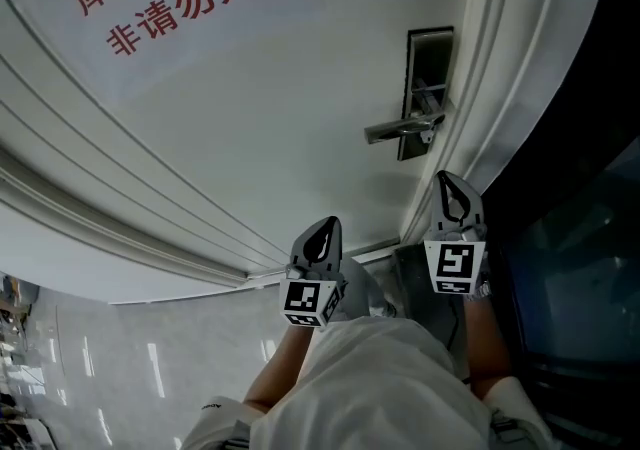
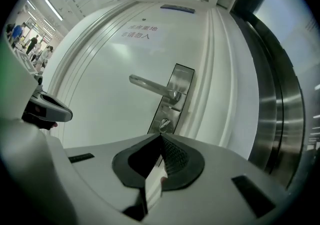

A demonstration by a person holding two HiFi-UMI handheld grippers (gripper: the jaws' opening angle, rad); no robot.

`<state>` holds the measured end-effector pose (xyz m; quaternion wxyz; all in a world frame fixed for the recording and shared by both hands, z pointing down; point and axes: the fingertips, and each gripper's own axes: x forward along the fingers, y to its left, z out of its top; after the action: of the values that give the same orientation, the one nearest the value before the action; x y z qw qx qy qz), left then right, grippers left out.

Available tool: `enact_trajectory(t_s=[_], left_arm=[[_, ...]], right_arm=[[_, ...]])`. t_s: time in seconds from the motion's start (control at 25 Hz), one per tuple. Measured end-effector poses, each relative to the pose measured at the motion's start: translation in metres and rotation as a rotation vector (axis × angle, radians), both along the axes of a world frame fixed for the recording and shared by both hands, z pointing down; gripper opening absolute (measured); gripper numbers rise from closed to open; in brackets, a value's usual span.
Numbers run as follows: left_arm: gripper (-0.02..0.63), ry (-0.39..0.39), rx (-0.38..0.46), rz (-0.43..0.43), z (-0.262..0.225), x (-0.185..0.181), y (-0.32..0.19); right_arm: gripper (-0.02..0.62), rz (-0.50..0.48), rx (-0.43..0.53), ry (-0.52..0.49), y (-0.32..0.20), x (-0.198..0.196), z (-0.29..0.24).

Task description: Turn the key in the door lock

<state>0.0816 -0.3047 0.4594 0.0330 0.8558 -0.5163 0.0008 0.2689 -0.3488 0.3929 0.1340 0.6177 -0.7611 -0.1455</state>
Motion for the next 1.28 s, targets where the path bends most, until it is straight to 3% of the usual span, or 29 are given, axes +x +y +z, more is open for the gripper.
enact_trajectory(t_s=[0.28, 0.6, 0.68, 0.88, 1.08, 1.28], left_arm=[[0.009, 0.013, 0.037, 0.021, -0.013, 0.015, -0.003], [0.009, 0.018, 0.044, 0.022, -0.017, 0.031, -0.009], [0.009, 0.017, 0.043, 0.023, -0.017, 0.033, -0.007], [0.009, 0.024, 0.028, 0.005, -0.011, 0.027, -0.001], [0.009, 0.026, 0.022, -0.018, -0.01, 0.014, 0.002], [0.009, 0.035, 0.039, -0.026, -0.014, 0.014, 0.004]], right_arm=[[0.002, -0.001, 0.099, 0.273, -0.02, -0.005, -0.02], [0.003, 0.003, 0.078, 0.507, -0.047, -0.004, -0.011], [0.008, -0.012, 0.063, 0.531, -0.049, -0.005, -0.008], [0.123, -0.017, 0.044, 0.598, -0.059, -0.006, 0.001], [0.13, 0.006, 0.099, 0.678, -0.064, -0.015, -0.005], [0.13, 0.0, 0.094, 0.742, -0.071, -0.019, -0.002]])
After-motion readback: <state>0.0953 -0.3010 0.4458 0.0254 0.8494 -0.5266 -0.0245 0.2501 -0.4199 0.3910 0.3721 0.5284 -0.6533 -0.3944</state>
